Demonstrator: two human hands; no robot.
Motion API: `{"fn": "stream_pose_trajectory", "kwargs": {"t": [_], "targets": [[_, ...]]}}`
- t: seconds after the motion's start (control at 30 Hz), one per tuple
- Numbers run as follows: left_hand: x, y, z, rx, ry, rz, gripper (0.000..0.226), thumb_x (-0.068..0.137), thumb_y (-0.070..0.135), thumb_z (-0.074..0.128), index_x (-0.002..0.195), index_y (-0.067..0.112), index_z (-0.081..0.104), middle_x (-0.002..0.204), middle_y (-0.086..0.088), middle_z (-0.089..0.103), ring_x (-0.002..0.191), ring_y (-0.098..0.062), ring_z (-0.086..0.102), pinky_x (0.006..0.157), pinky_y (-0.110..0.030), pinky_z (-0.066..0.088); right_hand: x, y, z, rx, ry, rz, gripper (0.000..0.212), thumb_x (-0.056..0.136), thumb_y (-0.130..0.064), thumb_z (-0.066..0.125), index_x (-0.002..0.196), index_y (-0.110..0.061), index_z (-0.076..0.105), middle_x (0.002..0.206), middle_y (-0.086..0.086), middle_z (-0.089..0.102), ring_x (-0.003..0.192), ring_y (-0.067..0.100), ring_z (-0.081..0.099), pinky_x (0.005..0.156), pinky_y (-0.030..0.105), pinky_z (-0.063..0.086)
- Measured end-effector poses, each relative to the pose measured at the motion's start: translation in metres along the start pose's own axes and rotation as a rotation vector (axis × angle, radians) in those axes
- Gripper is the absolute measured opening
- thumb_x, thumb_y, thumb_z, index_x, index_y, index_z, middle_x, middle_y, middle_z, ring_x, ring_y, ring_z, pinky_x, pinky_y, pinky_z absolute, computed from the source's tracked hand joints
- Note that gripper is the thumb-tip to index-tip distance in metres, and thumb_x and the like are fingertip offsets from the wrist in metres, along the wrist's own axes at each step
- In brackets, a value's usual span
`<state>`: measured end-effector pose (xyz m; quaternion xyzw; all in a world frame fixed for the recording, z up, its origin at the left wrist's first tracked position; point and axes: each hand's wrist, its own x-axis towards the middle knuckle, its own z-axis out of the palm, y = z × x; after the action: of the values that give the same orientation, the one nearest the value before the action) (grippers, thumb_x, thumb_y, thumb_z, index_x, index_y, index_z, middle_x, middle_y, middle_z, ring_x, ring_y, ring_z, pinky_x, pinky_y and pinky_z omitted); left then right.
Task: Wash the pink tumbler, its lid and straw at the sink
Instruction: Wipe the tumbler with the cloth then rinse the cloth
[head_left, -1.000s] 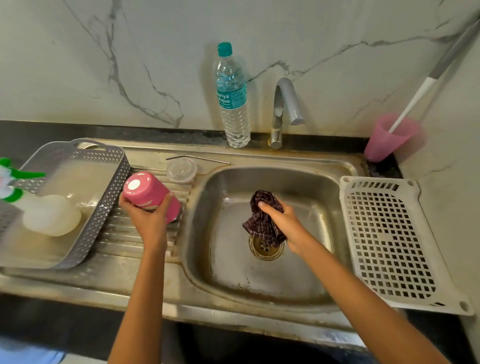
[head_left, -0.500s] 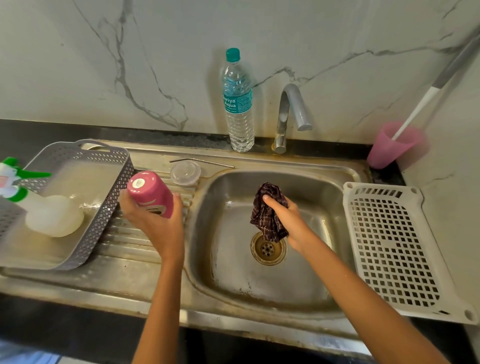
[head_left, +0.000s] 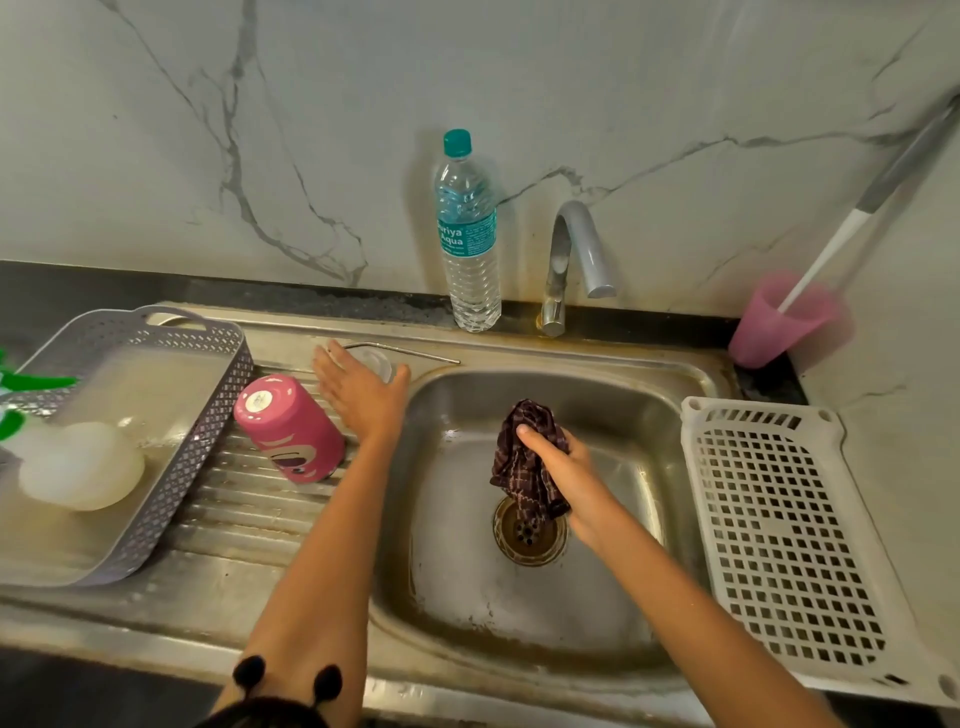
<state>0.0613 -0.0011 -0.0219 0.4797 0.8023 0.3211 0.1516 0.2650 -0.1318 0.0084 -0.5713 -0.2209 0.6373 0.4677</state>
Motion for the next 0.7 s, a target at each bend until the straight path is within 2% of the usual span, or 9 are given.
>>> {"fn": "stream_pose_trajectory", "kwargs": {"t": [0.13, 0.23, 0.33, 0.4, 0.5, 0.57, 0.63, 0.7], "targets": [[0.022, -0.004, 0.006, 0.039, -0.068, -0.190, 0.109, 0.083, 0.047, 0.070, 0.156, 0.008, -0.001, 0.163, -0.019, 0.003, 0.150, -0.034, -0.001, 0.121, -0.044, 0.001, 0.001, -0.002, -0.005, 0.089, -0.005, 0.050, 0.027, 0.086, -0.028, 0.072, 0.111, -0.023, 0.064, 0.104, 0.006, 0.073, 0.094, 0.022, 0.070, 0.073, 0.032, 0.056], [0.026, -0.003, 0.004, 0.057, -0.040, -0.169, 0.096, 0.080, 0.043, 0.074, 0.149, 0.001, 0.023, 0.152, -0.024, 0.028, 0.142, -0.039, 0.023, 0.118, -0.047, 0.020, 0.000, -0.005, -0.007, 0.134, 0.001, 0.079, 0.023, 0.085, -0.027, 0.072, 0.106, -0.023, 0.064, 0.103, 0.007, 0.073, 0.094, 0.023, 0.070, 0.075, 0.033, 0.056], [0.015, 0.002, -0.002, -0.050, -0.048, -0.184, 0.092, 0.077, 0.043, 0.077, 0.145, 0.001, 0.030, 0.146, -0.024, 0.032, 0.136, -0.039, 0.030, 0.110, -0.047, 0.031, -0.002, -0.008, -0.008, 0.180, 0.005, 0.107, 0.027, 0.085, -0.029, 0.072, 0.109, -0.022, 0.063, 0.107, 0.008, 0.072, 0.098, 0.024, 0.069, 0.078, 0.035, 0.056], [-0.003, 0.010, -0.008, -0.231, -0.163, -0.223, 0.091, 0.077, 0.048, 0.076, 0.145, 0.005, 0.034, 0.143, -0.018, 0.035, 0.132, -0.034, 0.036, 0.101, -0.042, 0.040, -0.004, -0.012, -0.008, 0.222, -0.027, 0.113, 0.036, 0.083, -0.030, 0.074, 0.116, -0.021, 0.062, 0.109, 0.007, 0.072, 0.099, 0.023, 0.070, 0.078, 0.035, 0.056], [-0.042, 0.020, -0.020, -0.719, -0.528, -0.362, 0.081, 0.078, 0.050, 0.074, 0.140, 0.012, 0.038, 0.129, -0.007, 0.048, 0.115, -0.024, 0.052, 0.086, -0.034, 0.049, -0.011, -0.019, -0.008, 0.238, -0.093, 0.094, 0.041, 0.075, -0.026, 0.079, 0.112, -0.022, 0.063, 0.104, 0.003, 0.074, 0.095, 0.019, 0.071, 0.072, 0.032, 0.056], [-0.067, 0.022, -0.025, -0.993, -0.718, -0.424, 0.072, 0.078, 0.051, 0.071, 0.136, 0.018, 0.043, 0.128, -0.009, 0.050, 0.112, -0.024, 0.056, 0.079, -0.032, 0.052, -0.015, -0.023, -0.007, 0.197, -0.104, 0.060, 0.047, 0.069, -0.020, 0.081, 0.112, -0.020, 0.063, 0.101, 0.002, 0.075, 0.094, 0.018, 0.071, 0.071, 0.031, 0.055], [-0.087, 0.022, -0.023, -1.090, -0.790, -0.434, 0.073, 0.074, 0.055, 0.071, 0.132, 0.021, 0.046, 0.129, -0.010, 0.050, 0.113, -0.025, 0.056, 0.078, -0.032, 0.053, -0.020, -0.028, -0.008, 0.179, -0.087, 0.036, 0.040, 0.073, -0.012, 0.079, 0.108, -0.019, 0.062, 0.092, 0.001, 0.076, 0.090, 0.019, 0.071, 0.071, 0.032, 0.055], [-0.103, 0.025, -0.019, -1.065, -0.811, -0.413, 0.087, 0.066, 0.066, 0.075, 0.135, 0.021, 0.047, 0.132, -0.009, 0.051, 0.115, -0.024, 0.055, 0.083, -0.035, 0.053, -0.025, -0.034, -0.011, 0.194, -0.062, 0.038, 0.029, 0.080, -0.008, 0.072, 0.105, -0.018, 0.061, 0.084, 0.000, 0.075, 0.082, 0.016, 0.070, 0.068, 0.031, 0.054]]}}
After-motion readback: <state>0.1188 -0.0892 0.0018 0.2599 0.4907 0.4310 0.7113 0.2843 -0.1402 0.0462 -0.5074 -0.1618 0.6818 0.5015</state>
